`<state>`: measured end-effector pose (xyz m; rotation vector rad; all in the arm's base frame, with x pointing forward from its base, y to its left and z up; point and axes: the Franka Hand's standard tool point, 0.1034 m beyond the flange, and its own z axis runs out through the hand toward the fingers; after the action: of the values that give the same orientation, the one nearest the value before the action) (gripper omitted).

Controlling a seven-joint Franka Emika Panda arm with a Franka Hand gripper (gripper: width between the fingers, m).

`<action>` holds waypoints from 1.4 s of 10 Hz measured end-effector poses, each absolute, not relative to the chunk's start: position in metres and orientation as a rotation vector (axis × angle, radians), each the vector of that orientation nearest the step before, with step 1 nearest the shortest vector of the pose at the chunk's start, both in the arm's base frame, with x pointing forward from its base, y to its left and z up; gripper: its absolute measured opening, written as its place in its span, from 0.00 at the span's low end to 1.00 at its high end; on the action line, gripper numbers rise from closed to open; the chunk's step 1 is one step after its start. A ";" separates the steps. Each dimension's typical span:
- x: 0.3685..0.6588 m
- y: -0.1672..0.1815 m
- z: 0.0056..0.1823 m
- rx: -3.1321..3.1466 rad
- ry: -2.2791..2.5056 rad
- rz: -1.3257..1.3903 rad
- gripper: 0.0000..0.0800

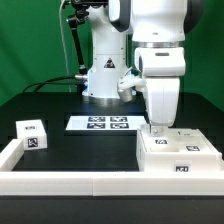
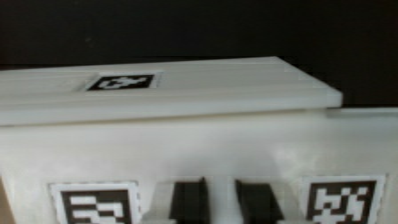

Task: Assemble cabinet

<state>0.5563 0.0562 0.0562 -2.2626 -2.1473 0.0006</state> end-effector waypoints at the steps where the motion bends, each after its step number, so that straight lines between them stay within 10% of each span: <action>1: 0.565 0.056 0.056 -2.246 -2.167 -0.016 0.09; 8: 0.580 0.049 0.060 -2.125 -2.310 -0.001 0.10; 10: 0.578 0.045 0.068 -2.113 -2.356 -0.014 0.56; 14: 0.539 0.033 0.089 -2.425 -2.150 -0.236 0.93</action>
Offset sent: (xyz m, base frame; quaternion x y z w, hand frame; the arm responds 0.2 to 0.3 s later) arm 0.0286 0.0143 0.0007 -0.0046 0.0334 -0.0201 0.9992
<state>0.5388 0.0327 0.0890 -2.4248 -2.1502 -0.2359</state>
